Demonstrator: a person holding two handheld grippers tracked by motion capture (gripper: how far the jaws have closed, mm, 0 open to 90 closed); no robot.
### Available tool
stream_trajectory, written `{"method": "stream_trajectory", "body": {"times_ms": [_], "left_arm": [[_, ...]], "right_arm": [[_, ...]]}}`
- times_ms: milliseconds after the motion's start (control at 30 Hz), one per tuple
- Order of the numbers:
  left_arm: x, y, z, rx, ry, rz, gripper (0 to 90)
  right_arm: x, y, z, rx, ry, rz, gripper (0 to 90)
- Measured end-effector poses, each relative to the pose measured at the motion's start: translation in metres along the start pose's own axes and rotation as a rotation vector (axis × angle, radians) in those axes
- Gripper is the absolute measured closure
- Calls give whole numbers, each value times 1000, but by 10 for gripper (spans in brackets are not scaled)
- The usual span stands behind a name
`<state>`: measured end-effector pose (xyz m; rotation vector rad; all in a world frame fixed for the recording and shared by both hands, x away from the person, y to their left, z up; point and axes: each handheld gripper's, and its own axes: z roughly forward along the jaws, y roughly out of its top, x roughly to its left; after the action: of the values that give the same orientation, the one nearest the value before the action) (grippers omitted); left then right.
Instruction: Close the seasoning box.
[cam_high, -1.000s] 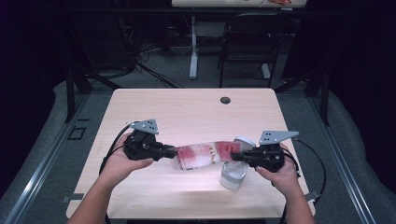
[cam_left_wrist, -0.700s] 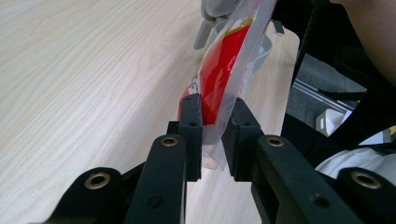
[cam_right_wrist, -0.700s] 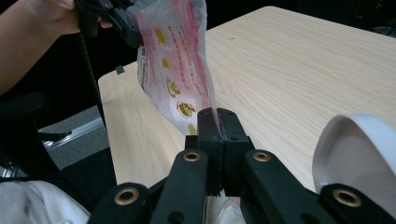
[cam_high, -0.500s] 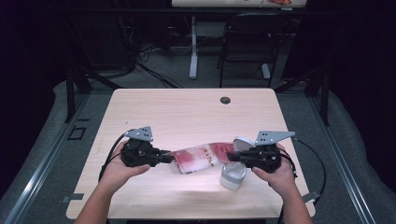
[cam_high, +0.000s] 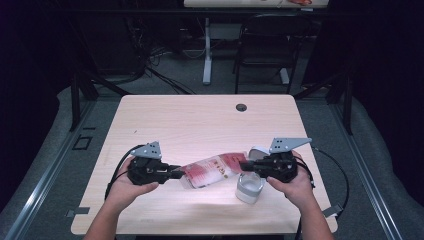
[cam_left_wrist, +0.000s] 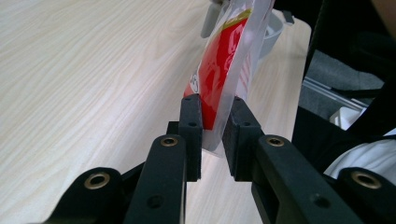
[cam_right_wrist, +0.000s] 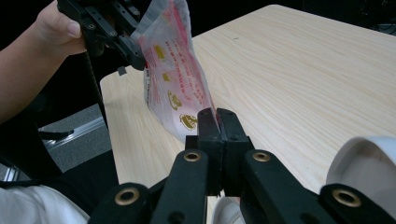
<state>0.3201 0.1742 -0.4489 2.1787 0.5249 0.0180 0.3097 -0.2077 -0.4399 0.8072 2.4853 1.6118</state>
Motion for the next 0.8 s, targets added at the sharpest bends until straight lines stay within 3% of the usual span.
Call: {"method": "stream_trajectory", "body": {"times_ms": [167, 333, 800], "left_arm": [[2, -4, 1, -3, -4, -2, 781], [3, -9, 0, -8, -6, -3, 773], [6, -14, -9, -20, 37, -4, 756]], "right_arm": [[4, 7, 1, 33, -17, -8, 898], [12, 17, 2, 86, -31, -54, 898], [25, 48, 11, 162, -52, -117, 899]]}}
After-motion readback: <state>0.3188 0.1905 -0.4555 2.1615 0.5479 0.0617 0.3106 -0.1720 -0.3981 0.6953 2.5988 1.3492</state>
